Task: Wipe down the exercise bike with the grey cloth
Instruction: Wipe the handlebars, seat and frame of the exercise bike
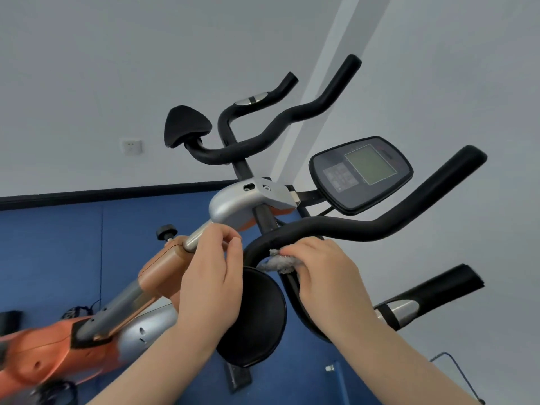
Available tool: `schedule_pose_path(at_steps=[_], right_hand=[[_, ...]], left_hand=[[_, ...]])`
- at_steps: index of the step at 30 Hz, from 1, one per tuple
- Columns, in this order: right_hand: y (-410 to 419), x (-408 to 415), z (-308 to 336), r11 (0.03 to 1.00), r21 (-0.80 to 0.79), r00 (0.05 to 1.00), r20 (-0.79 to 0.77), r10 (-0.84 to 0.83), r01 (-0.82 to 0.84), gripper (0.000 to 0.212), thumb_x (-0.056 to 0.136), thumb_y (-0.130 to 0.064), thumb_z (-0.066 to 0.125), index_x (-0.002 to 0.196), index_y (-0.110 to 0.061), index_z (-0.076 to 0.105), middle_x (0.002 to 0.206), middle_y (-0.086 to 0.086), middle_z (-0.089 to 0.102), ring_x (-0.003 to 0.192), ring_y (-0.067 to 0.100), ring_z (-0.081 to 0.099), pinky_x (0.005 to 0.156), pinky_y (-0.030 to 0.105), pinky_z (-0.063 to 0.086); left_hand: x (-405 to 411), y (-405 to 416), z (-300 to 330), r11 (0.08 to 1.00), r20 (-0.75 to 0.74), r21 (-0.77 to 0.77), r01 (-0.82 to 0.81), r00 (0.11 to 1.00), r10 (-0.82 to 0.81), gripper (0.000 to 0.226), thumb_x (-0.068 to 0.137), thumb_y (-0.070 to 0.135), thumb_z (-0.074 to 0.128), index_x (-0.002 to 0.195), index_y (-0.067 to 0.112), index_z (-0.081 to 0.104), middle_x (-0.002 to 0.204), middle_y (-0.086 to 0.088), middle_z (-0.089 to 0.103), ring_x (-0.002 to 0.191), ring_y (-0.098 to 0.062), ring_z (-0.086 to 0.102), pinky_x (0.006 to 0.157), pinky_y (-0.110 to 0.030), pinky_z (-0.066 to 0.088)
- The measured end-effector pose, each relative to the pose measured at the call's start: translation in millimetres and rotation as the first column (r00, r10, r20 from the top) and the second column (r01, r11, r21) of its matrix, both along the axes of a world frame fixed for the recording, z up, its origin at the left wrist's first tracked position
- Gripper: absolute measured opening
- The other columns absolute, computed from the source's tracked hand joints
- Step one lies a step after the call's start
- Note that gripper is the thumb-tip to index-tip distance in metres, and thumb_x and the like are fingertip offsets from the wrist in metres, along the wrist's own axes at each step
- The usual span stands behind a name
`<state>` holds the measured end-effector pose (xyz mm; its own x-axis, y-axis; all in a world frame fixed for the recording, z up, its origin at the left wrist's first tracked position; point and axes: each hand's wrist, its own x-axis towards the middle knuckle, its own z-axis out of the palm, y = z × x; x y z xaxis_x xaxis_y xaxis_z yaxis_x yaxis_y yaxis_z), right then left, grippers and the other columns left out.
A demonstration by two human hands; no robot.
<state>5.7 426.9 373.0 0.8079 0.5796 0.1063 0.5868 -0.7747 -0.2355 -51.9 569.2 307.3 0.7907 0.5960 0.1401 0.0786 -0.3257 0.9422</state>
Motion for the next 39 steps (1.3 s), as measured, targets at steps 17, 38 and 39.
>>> schedule_pose_path(at_steps=[17, 38, 39], right_hand=[[47.0, 88.7, 26.5, 0.91, -0.154, 0.905, -0.257, 0.34, -0.386, 0.024, 0.091, -0.038, 0.055, 0.112, -0.038, 0.065, 0.108, -0.017, 0.051, 0.09, -0.004, 0.051, 0.079, 0.018, 0.042], [41.3, 69.5, 25.2, 0.957, -0.027, 0.955, -0.083, 0.285, -0.288, 0.022, 0.087, -0.021, 0.063, 0.105, -0.032, 0.071, 0.088, -0.01, 0.055, 0.087, 0.013, 0.056, 0.075, 0.026, 0.043], [36.9, 63.3, 25.7, 0.961, 0.032, 0.959, -0.058, 0.276, -0.275, 0.023, 0.087, -0.021, 0.063, 0.107, -0.03, 0.071, 0.093, -0.009, 0.054, 0.089, 0.011, 0.054, 0.077, 0.022, 0.041]], left_hand=[[0.1, 1.9, -0.8, 0.993, 0.004, 0.117, 0.007, 1.0, -0.008, 0.029, 0.09, 0.04, 0.03, 0.089, 0.037, 0.059, 0.085, 0.022, 0.06, 0.089, 0.008, 0.053, 0.062, -0.012, 0.039], [-3.5, 0.4, 1.4, 0.99, -0.052, 0.128, 0.053, 0.998, -0.047, 0.028, 0.092, 0.042, 0.029, 0.091, 0.036, 0.057, 0.086, 0.016, 0.06, 0.089, 0.009, 0.051, 0.064, -0.014, 0.041], [-7.2, 0.6, 2.9, 0.989, -0.077, 0.134, 0.063, 0.996, -0.053, 0.029, 0.091, 0.045, 0.029, 0.09, 0.036, 0.057, 0.084, 0.016, 0.06, 0.088, 0.009, 0.052, 0.063, -0.014, 0.04]])
